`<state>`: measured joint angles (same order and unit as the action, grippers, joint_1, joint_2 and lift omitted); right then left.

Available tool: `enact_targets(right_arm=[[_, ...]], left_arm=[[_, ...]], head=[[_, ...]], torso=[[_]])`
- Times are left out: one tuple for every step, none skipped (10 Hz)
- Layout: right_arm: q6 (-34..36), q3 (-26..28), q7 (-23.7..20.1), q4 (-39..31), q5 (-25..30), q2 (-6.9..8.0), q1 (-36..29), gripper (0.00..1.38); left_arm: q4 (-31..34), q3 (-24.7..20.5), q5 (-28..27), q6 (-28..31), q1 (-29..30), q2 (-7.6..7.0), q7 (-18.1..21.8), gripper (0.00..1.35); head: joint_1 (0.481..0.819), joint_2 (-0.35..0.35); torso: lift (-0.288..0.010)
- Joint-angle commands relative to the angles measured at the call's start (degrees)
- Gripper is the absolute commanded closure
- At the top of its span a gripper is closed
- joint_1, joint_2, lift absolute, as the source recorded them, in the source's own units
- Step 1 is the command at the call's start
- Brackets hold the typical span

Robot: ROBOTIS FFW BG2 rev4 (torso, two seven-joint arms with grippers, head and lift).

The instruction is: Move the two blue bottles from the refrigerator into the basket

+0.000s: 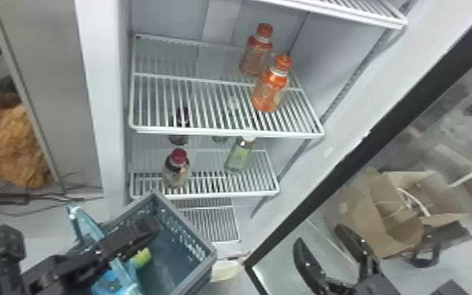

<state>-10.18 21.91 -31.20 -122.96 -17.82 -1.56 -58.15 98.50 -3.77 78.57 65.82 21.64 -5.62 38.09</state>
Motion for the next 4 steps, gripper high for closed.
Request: enact_targets(right_arm=[[0.1, -0.2, 0.0, 0.0, -0.1, -0.11, 0.1, 0.15], [0.1, -0.5, 0.0, 0.0, -0.2, -0.28, 0.1, 0.15], [0.1, -0.8, -0.1, 0.3, -0.3, -0.37, 0.5, 0.15], [-0.1, -0.9, 0.0, 0.6, -0.5, -0.37, 0.6, 0.15]], left_arm=[[0.0, 0.1, -0.1, 0.0, -0.1, -0.09, 0.1, 1.2], [0.0, 0.6, 0.0, 0.0, -0.1, -0.26, 0.2, 1.2], [0.1, 0.8, 0.2, 0.0, -0.1, -0.44, 0.2, 1.2], [0.0, 0.8, 0.3, 0.0, -0.3, -0.44, 0.2, 1.2]], head=[[0.695, -0.35], [0.695, -0.35], [0.695, -0.35], [0.695, -0.35]], torso=[[-0.01], [-0.01], [-0.01], [-0.01]])
